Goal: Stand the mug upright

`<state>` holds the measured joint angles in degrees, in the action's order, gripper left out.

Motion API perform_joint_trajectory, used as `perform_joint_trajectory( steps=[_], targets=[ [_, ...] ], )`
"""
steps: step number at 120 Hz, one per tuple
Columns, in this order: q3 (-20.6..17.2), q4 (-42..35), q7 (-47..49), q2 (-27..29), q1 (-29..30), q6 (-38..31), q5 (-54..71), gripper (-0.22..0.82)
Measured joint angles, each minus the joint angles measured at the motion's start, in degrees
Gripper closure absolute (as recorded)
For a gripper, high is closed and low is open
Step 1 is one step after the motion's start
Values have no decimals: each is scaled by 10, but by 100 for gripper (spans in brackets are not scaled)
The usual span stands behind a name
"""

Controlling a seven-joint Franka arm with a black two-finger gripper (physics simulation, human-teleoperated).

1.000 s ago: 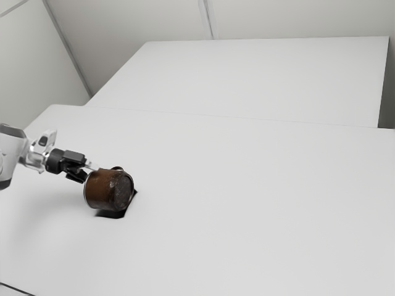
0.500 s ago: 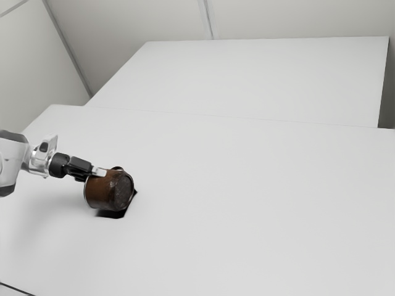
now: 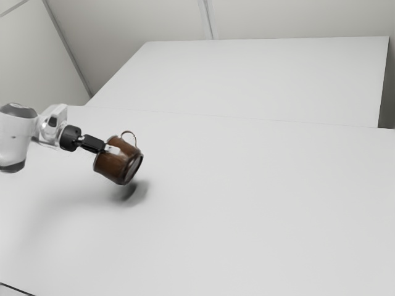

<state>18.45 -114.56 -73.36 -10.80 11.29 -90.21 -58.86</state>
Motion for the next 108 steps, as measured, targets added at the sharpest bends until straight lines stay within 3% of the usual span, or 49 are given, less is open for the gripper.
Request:
perform_joint_trajectory(
  steps=[17, 30, 70, 86, 108],
  targets=[
    [-106, 23, 30, 22, -3, -94, 138, 76],
    [-168, -9, 64, 56, -14, -181, 251, 77],
    [-245, -171, 150, 151, -51, -438, 406, 78],
    [-262, -214, 188, 176, -32, -497, 469, 78],
    [-285, -225, 243, 165, -36, -539, 547, 77]
  ],
)
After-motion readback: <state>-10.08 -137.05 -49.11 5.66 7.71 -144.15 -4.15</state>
